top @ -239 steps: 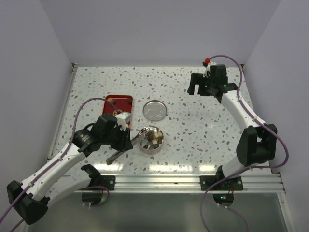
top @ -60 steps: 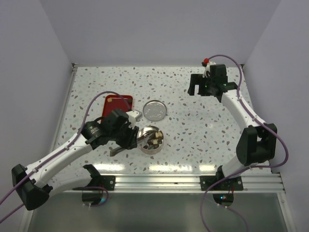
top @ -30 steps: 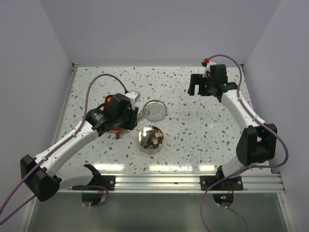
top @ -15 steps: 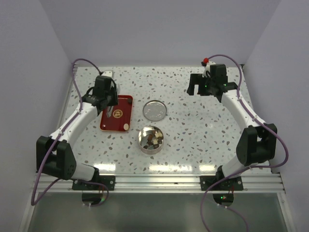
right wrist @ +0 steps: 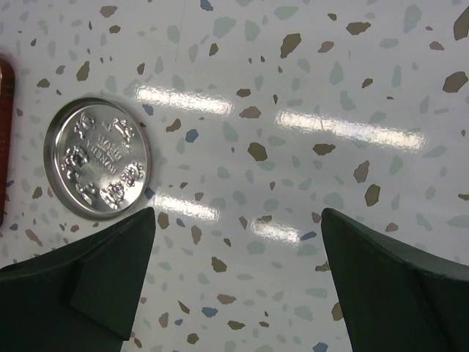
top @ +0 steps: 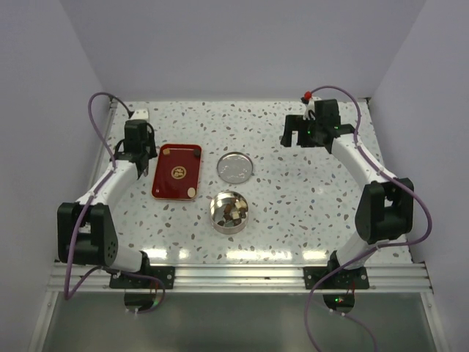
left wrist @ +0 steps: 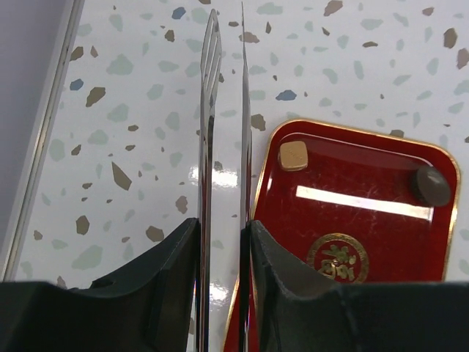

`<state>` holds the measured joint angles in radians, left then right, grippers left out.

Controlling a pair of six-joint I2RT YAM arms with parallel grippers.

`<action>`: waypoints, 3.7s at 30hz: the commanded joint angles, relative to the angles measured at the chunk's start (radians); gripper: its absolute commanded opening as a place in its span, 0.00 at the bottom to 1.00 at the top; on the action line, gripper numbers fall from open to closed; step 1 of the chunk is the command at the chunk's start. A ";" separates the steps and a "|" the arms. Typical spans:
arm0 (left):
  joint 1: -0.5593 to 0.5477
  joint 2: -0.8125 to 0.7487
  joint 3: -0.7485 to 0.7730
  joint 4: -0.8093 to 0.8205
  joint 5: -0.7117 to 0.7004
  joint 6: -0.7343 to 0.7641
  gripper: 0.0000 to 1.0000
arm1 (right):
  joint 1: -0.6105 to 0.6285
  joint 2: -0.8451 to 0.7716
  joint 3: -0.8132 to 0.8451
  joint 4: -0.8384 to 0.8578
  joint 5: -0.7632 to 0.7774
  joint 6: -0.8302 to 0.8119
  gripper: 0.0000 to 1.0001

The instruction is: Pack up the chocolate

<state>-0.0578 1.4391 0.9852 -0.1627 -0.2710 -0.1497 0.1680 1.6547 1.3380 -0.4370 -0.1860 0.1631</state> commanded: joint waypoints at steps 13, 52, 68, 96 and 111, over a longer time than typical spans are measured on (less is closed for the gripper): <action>0.121 0.153 -0.079 0.138 -0.020 0.142 0.39 | -0.002 -0.041 0.012 0.014 -0.010 -0.011 0.99; 0.173 0.222 0.006 0.164 -0.040 0.098 1.00 | -0.002 -0.062 0.023 -0.051 0.068 -0.022 0.99; 0.173 -0.025 0.136 0.009 0.258 -0.004 1.00 | 0.037 -0.027 0.009 -0.010 0.077 -0.002 0.97; -0.011 -0.054 0.115 0.058 0.472 -0.065 1.00 | 0.303 0.395 0.227 0.017 0.151 0.081 0.68; -0.011 -0.055 0.119 0.045 0.461 -0.060 1.00 | 0.326 0.522 0.345 -0.075 0.184 0.073 0.38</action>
<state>-0.0669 1.3991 1.0904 -0.1436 0.1799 -0.1997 0.4927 2.1677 1.6344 -0.4801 -0.0242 0.2321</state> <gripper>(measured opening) 0.997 0.415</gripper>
